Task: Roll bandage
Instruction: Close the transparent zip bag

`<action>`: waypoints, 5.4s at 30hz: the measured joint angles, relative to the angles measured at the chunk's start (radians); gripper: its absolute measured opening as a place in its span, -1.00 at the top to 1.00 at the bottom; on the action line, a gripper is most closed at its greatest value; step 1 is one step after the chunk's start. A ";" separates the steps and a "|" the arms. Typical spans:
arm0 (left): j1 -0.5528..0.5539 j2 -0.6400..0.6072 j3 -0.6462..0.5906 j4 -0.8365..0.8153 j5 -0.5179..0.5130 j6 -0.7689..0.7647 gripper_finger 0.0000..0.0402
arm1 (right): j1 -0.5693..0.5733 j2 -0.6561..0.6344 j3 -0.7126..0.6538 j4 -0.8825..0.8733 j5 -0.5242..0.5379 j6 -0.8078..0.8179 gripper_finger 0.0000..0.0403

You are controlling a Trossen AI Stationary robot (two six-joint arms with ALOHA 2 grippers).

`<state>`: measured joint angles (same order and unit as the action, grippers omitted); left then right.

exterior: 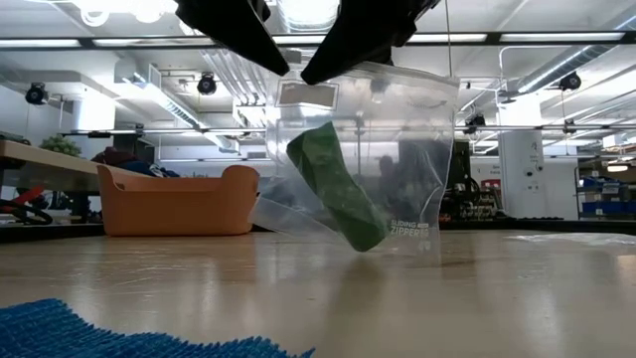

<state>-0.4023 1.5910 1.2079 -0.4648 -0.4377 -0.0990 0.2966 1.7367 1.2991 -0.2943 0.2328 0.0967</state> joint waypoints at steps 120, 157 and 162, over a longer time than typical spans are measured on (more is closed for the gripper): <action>0.006 0.023 0.000 -0.025 0.028 -0.008 1.00 | 0.011 0.015 0.210 -0.233 -0.001 -0.117 0.36; -0.042 0.005 0.000 -0.051 -0.026 0.036 1.00 | -0.002 0.092 0.198 -0.169 0.004 -0.081 0.88; -0.044 0.000 0.001 -0.080 -0.022 0.025 1.00 | 0.017 0.075 0.198 -0.214 0.004 -0.061 0.82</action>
<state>-0.4464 1.5911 1.2091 -0.5448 -0.4599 -0.0739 0.3139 1.8119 1.4967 -0.5088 0.2363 0.0355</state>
